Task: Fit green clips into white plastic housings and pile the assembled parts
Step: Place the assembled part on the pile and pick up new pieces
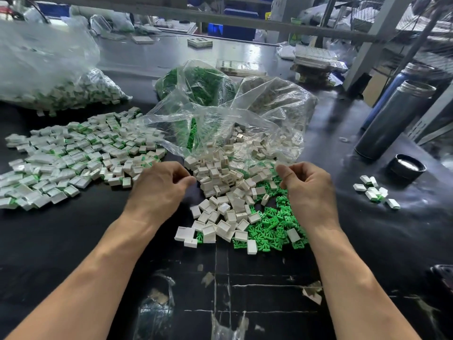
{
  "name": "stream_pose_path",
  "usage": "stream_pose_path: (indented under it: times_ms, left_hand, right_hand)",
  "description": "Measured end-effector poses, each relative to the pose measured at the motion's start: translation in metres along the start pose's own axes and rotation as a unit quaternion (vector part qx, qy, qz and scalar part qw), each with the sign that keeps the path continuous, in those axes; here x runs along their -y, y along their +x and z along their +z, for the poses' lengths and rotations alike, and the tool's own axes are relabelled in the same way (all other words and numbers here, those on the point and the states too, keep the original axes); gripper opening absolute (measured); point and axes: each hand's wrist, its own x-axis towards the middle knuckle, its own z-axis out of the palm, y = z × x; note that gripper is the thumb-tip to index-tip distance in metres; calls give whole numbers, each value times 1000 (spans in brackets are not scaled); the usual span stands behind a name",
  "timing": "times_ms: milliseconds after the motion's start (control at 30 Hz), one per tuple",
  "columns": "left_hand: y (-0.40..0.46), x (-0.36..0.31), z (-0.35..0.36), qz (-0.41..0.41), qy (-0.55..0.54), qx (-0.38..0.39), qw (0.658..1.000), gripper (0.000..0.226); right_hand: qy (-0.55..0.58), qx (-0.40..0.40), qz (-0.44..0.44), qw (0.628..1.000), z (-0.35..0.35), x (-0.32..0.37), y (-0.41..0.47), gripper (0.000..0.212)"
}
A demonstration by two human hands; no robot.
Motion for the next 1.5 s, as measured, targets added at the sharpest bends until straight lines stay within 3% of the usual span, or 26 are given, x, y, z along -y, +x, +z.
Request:
stream_pose_path:
  times_ms: [133,333,533,900,1033,1167,1367,1500]
  left_hand:
    - [-2,-1,-4,-42,-1,92,995,14]
    - [-4,-2,-17,-69,-37,204,976,8]
    - [-4,-5,-18,-67,-58,226,970,16]
    - [-8,-11,-19,-51,-17,230,972,13]
    - [-9,-12,-20,-51,-15,224,973,14]
    - [-9,-13,-21,-53,-39,183,981,12]
    - [-8,-16,-16,-18,-151,94,984,13]
    - [-11,-22,-8,26,-185,70,980,24]
  right_hand:
    - [-150,71,51,985,-14,-8,10,20]
    - [-247,124,76,958,-14,-2,6,11]
    - [-300,131,81,942,-11,3,5,10]
    - [-273,105,57,955,-5,0,2,20]
    - [-219,59,40,973,-3,1,1,21]
    - [-83,30,18,996,1,4,-3,18]
    - [122,81,36,989,12,11,-15,7]
    - [204,138,42,968,23,19,-22,20]
